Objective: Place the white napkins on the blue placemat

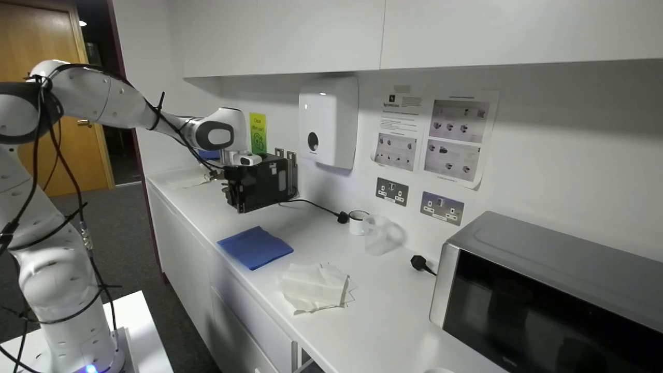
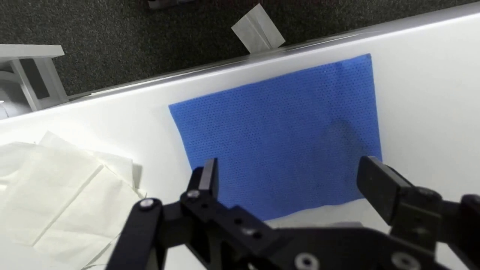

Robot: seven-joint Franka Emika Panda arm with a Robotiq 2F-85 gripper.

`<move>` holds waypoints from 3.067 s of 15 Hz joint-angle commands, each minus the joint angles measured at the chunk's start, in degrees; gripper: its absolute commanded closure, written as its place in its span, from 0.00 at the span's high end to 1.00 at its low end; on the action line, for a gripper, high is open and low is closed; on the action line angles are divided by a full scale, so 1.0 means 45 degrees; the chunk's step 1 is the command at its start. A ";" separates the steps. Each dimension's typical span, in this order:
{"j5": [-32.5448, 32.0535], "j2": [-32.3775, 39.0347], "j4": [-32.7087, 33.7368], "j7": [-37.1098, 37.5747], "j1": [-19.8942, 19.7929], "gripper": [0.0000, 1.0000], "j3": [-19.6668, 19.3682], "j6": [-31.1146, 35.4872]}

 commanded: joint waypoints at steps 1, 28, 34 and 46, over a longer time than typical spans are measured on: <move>-0.0287 0.0054 -0.0253 -0.0687 -0.0432 1.00 -0.0442 -0.0079; -0.2844 0.2915 0.0505 -0.0914 -0.0836 1.00 -0.1295 0.0354; -0.3807 0.2822 0.0484 -0.0311 -0.0929 1.00 -0.1347 0.1043; -0.6049 0.3311 0.0816 0.1321 -0.0998 1.00 -0.1533 0.1704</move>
